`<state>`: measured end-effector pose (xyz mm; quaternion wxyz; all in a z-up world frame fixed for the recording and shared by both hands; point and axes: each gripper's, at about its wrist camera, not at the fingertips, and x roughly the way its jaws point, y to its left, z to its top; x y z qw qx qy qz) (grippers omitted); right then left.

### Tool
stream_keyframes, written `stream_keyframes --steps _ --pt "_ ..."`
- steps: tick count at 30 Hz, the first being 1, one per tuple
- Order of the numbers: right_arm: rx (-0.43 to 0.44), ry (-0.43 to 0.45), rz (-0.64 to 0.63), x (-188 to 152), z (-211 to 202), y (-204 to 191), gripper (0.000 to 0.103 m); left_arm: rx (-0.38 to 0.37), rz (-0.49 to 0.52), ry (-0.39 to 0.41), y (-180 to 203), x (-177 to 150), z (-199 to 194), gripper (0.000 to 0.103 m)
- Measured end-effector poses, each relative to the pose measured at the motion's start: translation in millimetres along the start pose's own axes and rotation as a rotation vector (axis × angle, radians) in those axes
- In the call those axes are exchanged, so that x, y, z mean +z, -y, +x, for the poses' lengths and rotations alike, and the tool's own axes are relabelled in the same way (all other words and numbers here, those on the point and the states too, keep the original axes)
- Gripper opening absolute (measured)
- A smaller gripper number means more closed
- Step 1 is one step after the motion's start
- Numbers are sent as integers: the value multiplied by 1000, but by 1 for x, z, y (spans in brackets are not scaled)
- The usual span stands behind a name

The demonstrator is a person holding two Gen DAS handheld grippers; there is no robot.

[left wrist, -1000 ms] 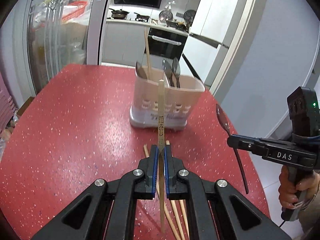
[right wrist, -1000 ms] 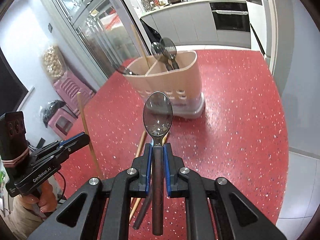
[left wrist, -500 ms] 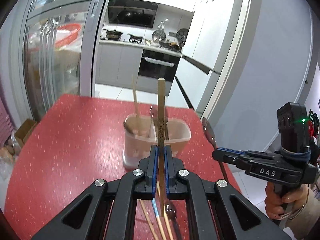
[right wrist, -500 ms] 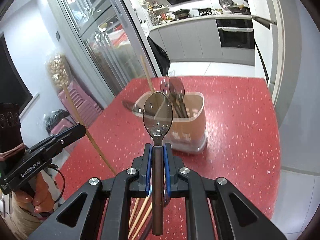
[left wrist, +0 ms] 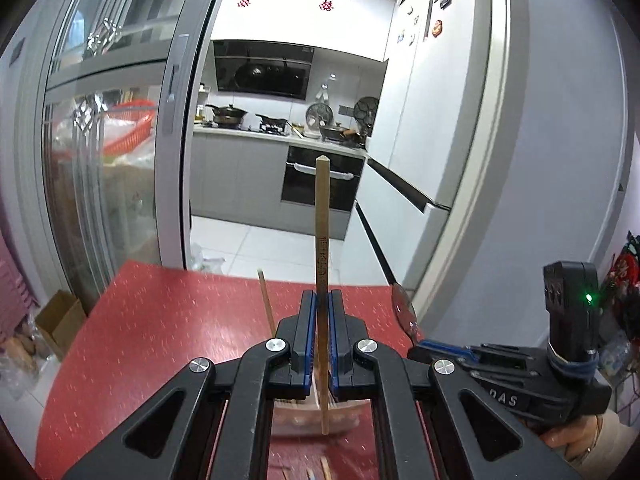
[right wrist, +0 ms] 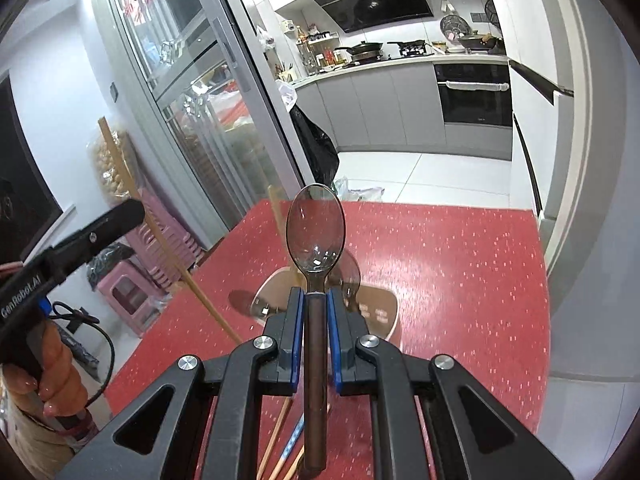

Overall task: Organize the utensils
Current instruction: 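Lift the spoon and chopstick and carry them over the holder, then lower the spoon and chopstick into the holder and open both tools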

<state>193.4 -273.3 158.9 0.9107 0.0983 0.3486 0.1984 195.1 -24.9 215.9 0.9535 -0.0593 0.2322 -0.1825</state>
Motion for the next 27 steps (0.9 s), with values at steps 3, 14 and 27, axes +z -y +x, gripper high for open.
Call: stream_keyframes --steps 3,14,27 --pt "-3 17 -2 9 9 2 12 14 -5 15 -5 9 9 32" --pt "-16 146 -14 25 45 10 12 85 3 11 -13 5 55 32" --pt "-89 218 -104 1 82 10 12 93 -15 -73 -20 -34 96 32"
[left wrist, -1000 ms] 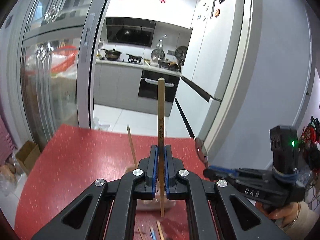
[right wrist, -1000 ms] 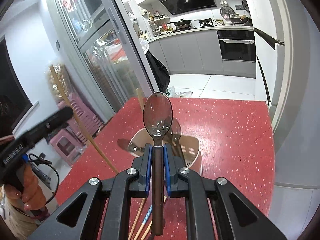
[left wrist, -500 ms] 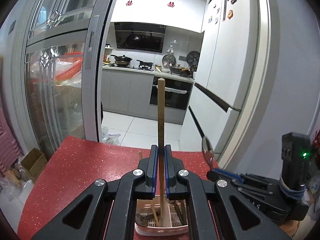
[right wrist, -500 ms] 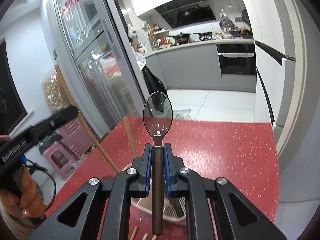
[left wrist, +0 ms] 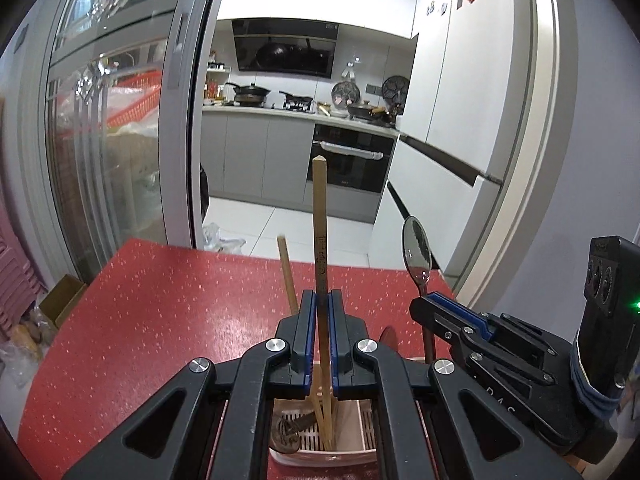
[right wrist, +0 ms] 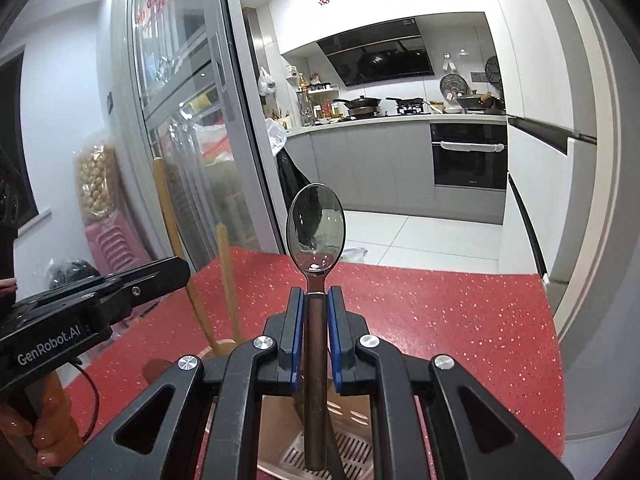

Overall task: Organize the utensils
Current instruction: 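Lower the spoon and chopstick into the holder and open both tools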

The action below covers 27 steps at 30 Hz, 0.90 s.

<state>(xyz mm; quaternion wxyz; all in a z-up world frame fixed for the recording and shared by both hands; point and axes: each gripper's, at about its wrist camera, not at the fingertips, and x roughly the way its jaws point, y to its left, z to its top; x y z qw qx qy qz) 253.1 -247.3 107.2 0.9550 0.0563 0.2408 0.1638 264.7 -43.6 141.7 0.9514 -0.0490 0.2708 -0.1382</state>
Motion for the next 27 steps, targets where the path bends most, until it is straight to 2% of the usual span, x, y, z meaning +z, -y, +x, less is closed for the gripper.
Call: stream_keyframes --steps 9,21,22,25,27 --pt "-30 -37 -36 -27 4 -2 12 37 38 -57 5 -23 12 32" --pt "-16 -116 -18 -32 9 -1 14 94 105 -113 15 -37 17 32" --pt "-15 -119 -21 -33 8 0 17 97 99 -111 14 -37 16 32" --pt "-9 -124 -18 -31 6 -1 39 107 87 -107 11 -35 11 32" --pt "-3 -117 -3 -29 2 0 40 114 83 -103 9 -34 7 32"
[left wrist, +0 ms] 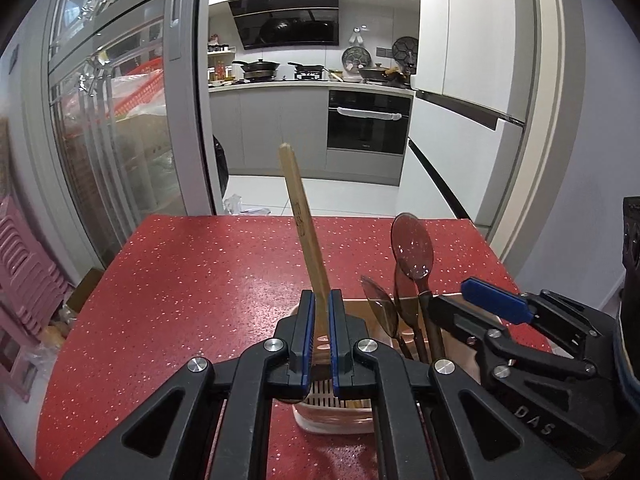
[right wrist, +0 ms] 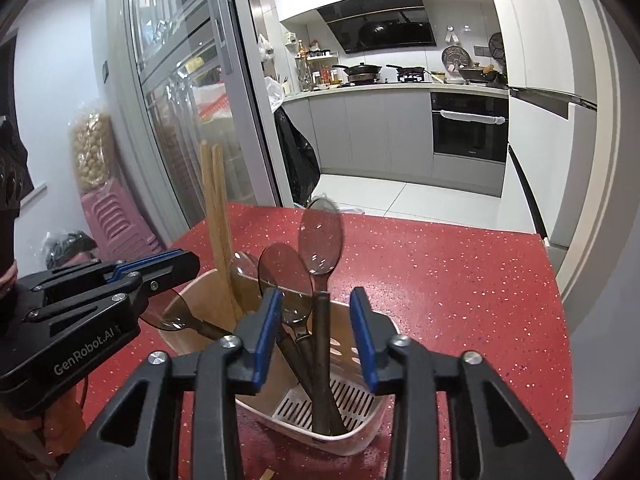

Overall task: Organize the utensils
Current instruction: 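Lower the spoon and chopstick into the holder and open both tools, then move both open tools back over the remaining utensils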

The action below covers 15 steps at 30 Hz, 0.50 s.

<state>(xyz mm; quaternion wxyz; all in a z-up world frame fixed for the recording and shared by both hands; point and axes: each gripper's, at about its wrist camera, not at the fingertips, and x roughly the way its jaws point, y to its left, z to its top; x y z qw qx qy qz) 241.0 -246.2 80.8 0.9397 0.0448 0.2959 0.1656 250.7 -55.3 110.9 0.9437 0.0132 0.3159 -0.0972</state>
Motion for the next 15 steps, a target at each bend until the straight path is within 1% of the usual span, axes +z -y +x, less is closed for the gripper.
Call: stream_keyframes --steps 3,5,9,12,13,14,15 --pt "9 -2 25 1 -6 1 42 10 -9 9 -3 0 -8 32" --pt "17 -4 38 1 -12 1 48 16 -14 20 -6 0 -15 32" --pt "10 -13 39 -1 -27 -4 53 22 -19 36 -11 -4 -31 32" --pt "13 -24 53 -7 -39 -5 61 29 -30 34 -16 -10 -42 33" --pt "14 -27 60 -9 -43 -5 63 29 -34 32 -17 -13 -44 48" --pt "16 -31 68 -12 -47 -6 63 27 -39 29 -19 -17 -49 67" --pt "17 -39 78 -15 -51 -6 63 34 -47 34 -21 -21 -53 103"
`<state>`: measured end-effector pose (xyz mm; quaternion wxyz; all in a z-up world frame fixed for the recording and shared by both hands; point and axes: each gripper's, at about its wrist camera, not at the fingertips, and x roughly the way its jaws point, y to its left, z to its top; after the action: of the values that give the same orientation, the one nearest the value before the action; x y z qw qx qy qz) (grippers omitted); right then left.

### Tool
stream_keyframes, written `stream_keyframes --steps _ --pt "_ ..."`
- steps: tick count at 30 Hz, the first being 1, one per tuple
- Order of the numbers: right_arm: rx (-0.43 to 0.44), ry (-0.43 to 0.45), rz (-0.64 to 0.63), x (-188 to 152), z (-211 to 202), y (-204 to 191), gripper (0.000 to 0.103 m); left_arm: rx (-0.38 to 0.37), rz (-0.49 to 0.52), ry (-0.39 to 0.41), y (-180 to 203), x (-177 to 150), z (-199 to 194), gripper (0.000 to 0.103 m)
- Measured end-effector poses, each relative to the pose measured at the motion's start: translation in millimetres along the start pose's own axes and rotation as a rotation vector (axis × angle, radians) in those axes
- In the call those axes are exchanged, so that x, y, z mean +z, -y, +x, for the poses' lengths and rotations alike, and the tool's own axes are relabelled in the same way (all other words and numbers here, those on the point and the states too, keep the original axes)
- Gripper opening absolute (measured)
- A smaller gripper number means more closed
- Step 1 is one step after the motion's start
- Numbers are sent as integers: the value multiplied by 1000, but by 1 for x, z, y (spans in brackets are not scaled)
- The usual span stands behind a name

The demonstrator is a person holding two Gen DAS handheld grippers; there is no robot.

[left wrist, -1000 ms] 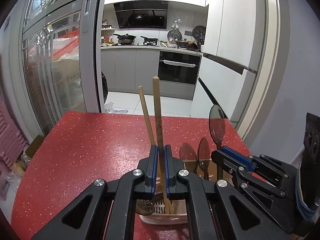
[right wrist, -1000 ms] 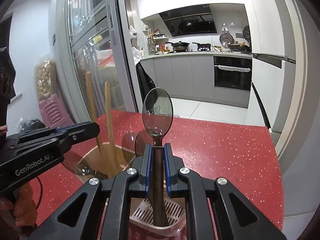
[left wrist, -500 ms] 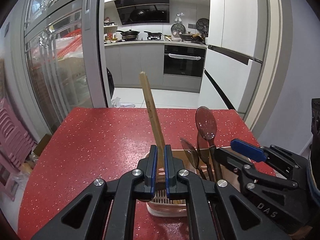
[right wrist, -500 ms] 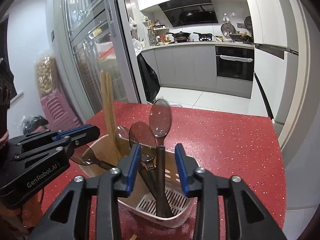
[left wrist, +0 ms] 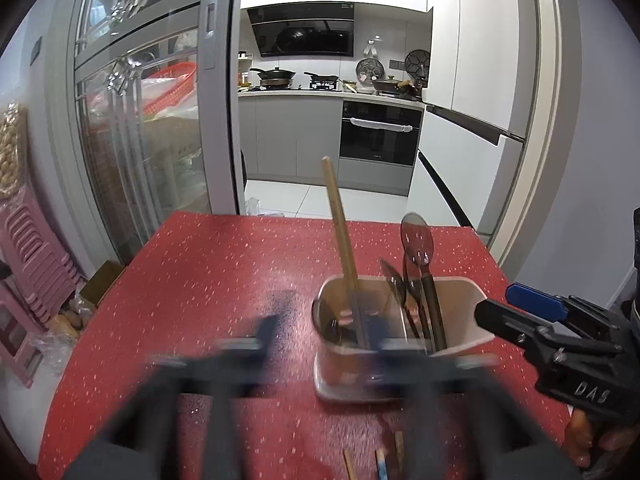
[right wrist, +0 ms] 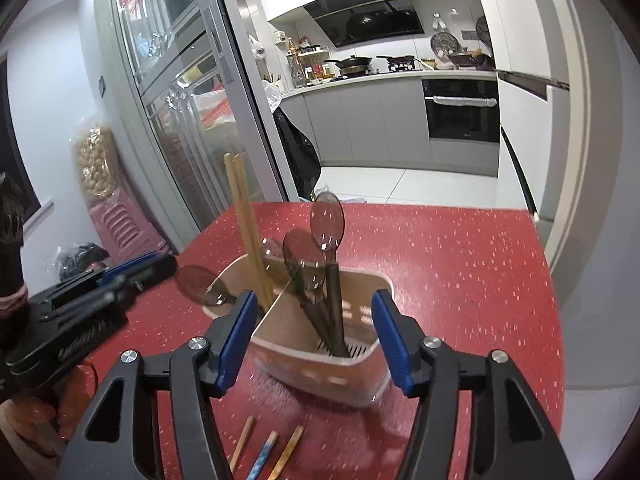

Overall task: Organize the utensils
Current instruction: 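Move both open tools back over the remaining utensils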

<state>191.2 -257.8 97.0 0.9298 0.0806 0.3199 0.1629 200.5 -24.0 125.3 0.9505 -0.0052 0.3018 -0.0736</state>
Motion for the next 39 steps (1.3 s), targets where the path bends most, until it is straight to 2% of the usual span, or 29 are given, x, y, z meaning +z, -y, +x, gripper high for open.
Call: stream_keyframes --steps 2,8,10,13,17,24,34,39 --pt "-5 -17 12 -7 -5 -1 63 27 -10 47 -4 -9 -14 103" --pt "-14 -76 36 -28 -16 -6 67 38 -1 15 -11 -33 -30 103" --pt "-18 -94 40 -35 -19 -9 70 45 -15 -6 -16 -42 -31 103" --pt "-21 -126 48 -48 -22 -11 81 39 -47 -62 -26 -61 -30 103" --pt "-60 -172 65 -69 -24 -11 87 22 -75 -139 -34 -85 -28 103" --pt "-108 -306 141 -105 -22 -6 87 57 -42 -267 -34 -133 -19 103" --pt "-172 -488 132 -150 -4 -23 86 74 -83 -344 -41 -171 -20 103" --pt "-209 -532 103 -160 3 -34 74 63 -140 -381 -55 -182 -15 103"
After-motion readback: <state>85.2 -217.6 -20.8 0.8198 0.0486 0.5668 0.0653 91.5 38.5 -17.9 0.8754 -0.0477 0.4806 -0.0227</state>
